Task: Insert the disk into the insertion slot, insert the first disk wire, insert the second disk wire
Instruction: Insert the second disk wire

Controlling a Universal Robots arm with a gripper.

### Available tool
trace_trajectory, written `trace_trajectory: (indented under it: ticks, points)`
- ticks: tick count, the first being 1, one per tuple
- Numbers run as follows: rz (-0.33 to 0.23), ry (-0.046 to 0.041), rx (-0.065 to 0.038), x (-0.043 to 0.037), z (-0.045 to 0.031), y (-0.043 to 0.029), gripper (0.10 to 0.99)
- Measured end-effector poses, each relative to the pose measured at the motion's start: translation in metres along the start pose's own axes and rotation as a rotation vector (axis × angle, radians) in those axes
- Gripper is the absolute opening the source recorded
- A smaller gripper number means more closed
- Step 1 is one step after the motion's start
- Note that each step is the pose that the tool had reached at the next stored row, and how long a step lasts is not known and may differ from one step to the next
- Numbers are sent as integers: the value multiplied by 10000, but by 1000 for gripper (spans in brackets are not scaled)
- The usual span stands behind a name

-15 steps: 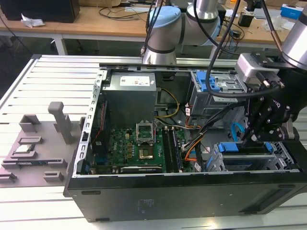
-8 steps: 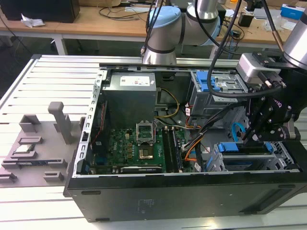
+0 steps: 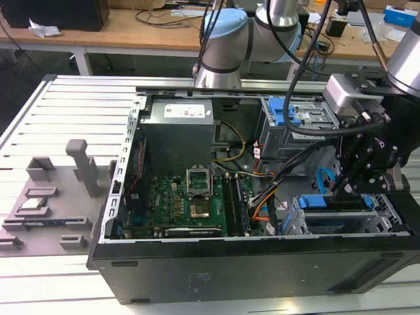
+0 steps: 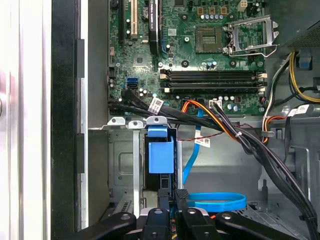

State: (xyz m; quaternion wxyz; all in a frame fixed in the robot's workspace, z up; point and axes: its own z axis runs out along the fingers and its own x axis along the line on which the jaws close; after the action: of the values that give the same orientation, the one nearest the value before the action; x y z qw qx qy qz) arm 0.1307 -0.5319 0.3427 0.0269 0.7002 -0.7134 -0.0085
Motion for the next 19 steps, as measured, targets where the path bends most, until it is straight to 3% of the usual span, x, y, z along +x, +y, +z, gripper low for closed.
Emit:
trace_trajectory:
  ticks: [10, 13, 19]
  points:
    - [2, 27, 1, 0, 36, -2, 161]
    - [2, 31, 1, 0, 36, -2, 239]
    - [3, 30, 1, -43, -128, 8, 239]
